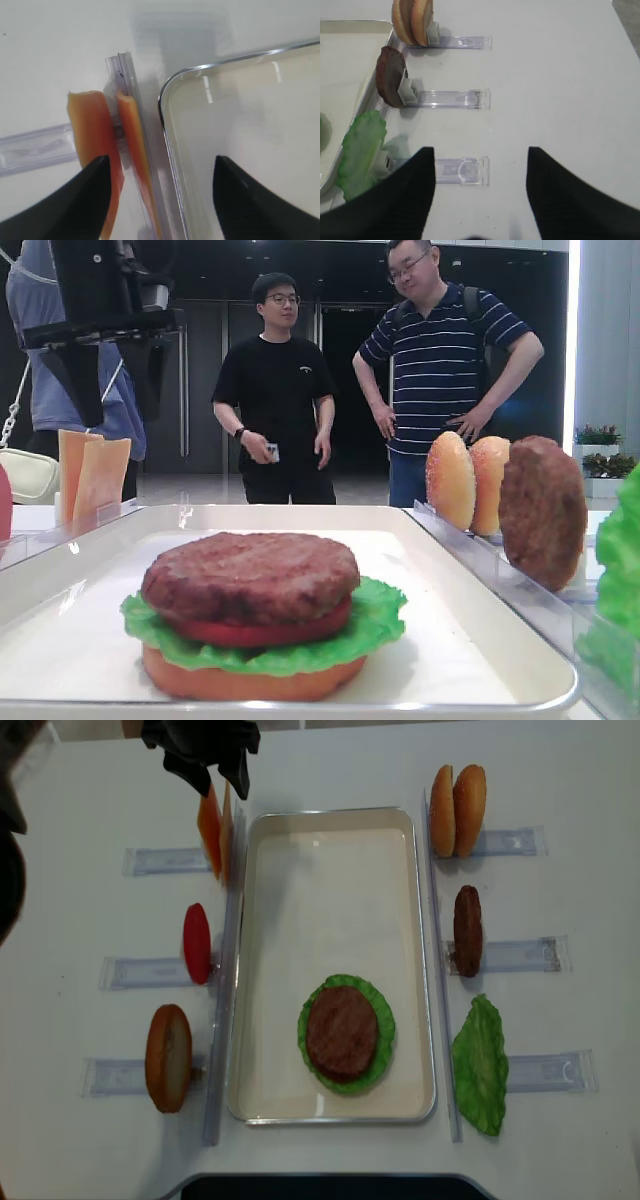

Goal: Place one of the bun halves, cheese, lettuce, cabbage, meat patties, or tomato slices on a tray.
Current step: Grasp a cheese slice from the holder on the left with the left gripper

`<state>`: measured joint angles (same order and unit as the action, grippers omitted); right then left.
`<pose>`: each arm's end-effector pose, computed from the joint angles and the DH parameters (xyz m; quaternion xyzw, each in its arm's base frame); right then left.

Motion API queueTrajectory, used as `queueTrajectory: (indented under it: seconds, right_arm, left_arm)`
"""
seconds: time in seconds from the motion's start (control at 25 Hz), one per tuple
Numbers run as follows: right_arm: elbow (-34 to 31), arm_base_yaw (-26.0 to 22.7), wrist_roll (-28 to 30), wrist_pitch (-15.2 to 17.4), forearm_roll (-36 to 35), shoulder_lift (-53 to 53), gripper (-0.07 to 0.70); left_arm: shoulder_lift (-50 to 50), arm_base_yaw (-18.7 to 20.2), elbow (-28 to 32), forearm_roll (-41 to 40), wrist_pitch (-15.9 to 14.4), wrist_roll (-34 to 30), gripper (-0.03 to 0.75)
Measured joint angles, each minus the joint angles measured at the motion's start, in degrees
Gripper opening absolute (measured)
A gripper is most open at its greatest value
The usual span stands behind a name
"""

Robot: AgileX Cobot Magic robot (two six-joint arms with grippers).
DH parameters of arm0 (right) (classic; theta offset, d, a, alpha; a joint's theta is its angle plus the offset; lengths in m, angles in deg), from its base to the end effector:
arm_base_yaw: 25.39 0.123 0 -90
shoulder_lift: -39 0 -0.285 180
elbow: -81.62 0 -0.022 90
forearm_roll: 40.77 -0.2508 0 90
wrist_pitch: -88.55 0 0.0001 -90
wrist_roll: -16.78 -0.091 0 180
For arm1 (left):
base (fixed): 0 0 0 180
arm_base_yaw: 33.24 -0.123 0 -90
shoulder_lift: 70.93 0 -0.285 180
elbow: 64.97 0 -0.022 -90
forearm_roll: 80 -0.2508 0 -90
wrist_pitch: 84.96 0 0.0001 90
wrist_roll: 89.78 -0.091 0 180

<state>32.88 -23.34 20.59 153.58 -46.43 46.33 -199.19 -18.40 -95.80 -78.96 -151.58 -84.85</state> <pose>-0.0095 0.0078 0.2709 -0.0483 0.8684 0.0417 0.4918 0.4374 -0.1175 0.2487 0.0831 0.9868 -0.0324 0.1352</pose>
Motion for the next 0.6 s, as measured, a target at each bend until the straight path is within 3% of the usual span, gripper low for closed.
queueTrajectory:
  seconds: [0.6]
  right_arm:
    - [0.0, 0.0, 0.0, 0.0, 0.0, 0.0, 0.417]
  left_arm:
    - [-3.8, 0.2, 0.0, 0.1, 0.6, 0.3, 0.485]
